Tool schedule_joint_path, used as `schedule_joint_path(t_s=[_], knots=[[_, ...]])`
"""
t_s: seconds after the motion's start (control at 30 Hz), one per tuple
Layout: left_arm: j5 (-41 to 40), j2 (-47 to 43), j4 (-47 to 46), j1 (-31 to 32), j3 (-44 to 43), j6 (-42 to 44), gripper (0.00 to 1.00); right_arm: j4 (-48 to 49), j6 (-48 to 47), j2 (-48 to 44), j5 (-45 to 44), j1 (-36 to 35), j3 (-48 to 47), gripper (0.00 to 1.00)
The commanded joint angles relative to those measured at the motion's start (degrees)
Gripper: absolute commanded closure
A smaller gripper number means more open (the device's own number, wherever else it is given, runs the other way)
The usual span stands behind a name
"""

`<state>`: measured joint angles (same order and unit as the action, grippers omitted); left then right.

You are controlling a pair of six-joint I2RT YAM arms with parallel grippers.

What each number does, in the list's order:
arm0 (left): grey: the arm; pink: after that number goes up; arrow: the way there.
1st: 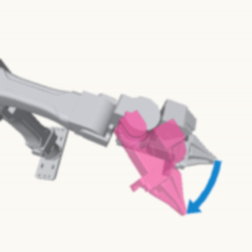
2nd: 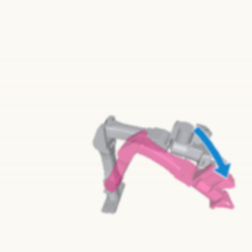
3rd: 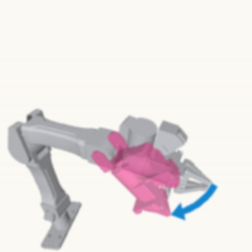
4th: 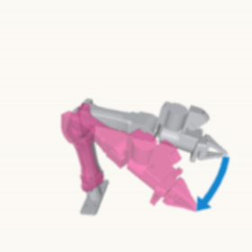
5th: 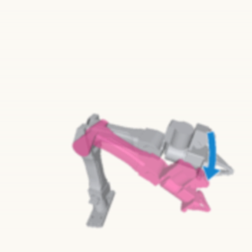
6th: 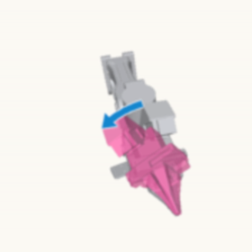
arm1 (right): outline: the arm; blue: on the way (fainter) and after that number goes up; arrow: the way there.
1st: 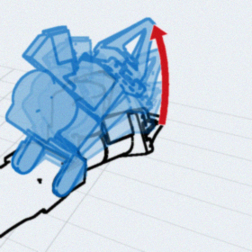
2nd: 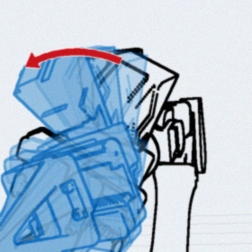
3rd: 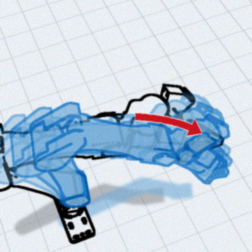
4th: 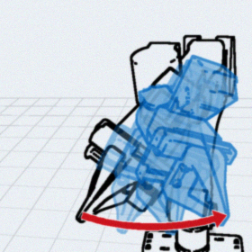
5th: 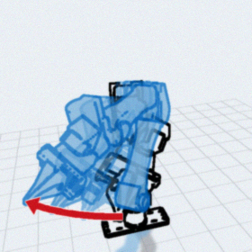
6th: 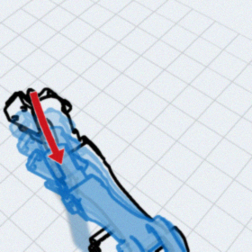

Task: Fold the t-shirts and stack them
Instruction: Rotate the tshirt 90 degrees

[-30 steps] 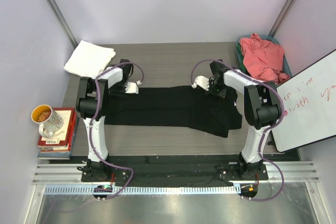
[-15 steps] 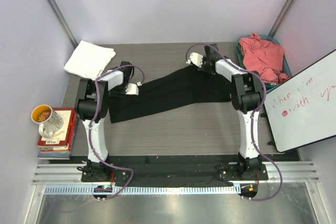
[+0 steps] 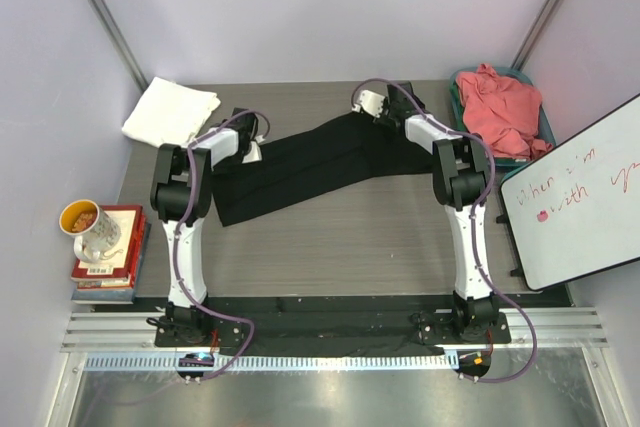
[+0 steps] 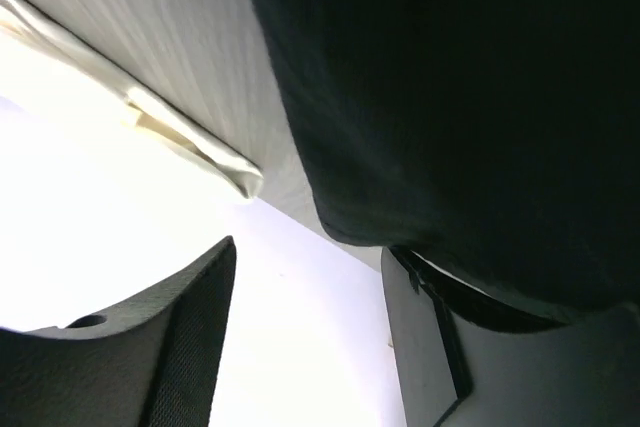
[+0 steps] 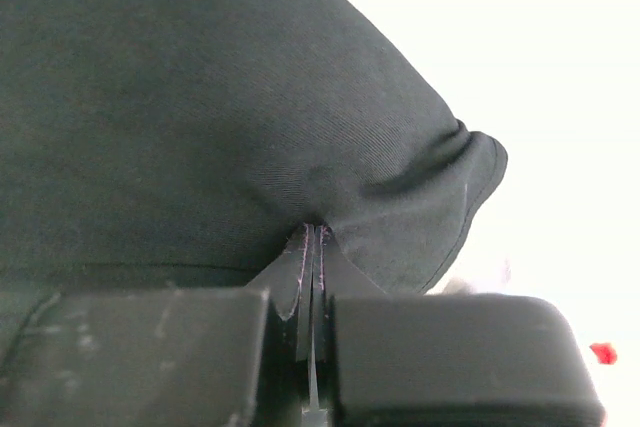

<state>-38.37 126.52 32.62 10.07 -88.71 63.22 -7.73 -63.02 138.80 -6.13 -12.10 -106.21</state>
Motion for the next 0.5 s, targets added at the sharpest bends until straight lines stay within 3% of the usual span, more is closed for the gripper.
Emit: schedule_joint_path(t_s=[0.0, 0.3, 0.43, 0.47], knots=[[-0.58, 0.49, 13.20, -0.57, 0.37, -0.65, 0.42, -0.11, 3.25, 5.86, 0.77, 0.41, -1.19, 0.99], [12.86, -4.17, 25.11, 2.67, 5.30, 3.92, 0.47, 9.20, 6.95, 7.89, 1.03, -1.43, -1.28, 0.99], [10.87, -5.76, 21.97, 3.82, 5.65, 2.97, 0.45, 13.26, 8.09, 7.71, -0.37, -2.23, -1.98, 0.99], [9.38, -5.76, 17.96, 3.73, 5.04, 1.05, 0.40, 14.48, 9.57, 7.54, -1.07, -2.23, -2.15, 0.99]])
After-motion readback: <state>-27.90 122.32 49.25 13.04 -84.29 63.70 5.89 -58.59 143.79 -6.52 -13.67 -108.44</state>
